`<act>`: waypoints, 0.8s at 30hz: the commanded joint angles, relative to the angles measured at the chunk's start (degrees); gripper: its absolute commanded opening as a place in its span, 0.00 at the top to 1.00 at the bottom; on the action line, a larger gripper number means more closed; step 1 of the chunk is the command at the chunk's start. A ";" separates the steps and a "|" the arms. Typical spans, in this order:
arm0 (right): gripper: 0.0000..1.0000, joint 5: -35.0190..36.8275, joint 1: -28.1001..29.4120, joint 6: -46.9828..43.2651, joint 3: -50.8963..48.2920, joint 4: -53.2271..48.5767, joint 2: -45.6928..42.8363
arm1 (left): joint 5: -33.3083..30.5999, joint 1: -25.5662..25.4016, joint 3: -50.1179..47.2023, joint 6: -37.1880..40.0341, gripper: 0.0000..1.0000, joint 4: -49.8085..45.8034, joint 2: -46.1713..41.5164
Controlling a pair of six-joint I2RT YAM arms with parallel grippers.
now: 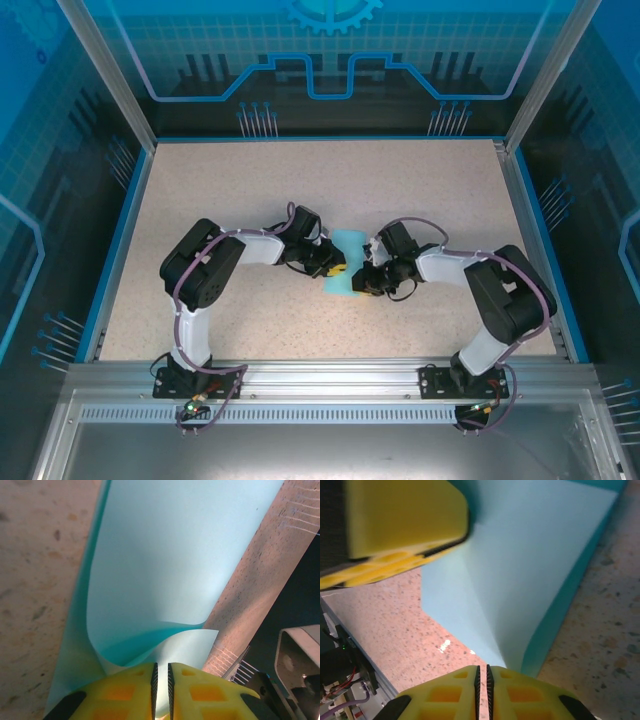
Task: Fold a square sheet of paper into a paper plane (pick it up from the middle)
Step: Fold the triangle a second time at the center of the table.
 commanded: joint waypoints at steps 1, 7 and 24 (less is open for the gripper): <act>0.86 2.12 -0.56 -0.79 -0.97 -2.65 2.33 | -2.67 -0.63 -0.97 1.56 0.83 -3.49 3.76; 0.87 1.68 -2.15 -0.62 -3.76 -0.91 3.81 | -2.80 -0.65 -0.97 1.76 0.83 -3.94 3.76; 0.87 -0.11 -4.00 0.56 -4.48 -3.60 -4.24 | -3.20 -0.68 -0.88 1.85 0.84 -4.13 3.94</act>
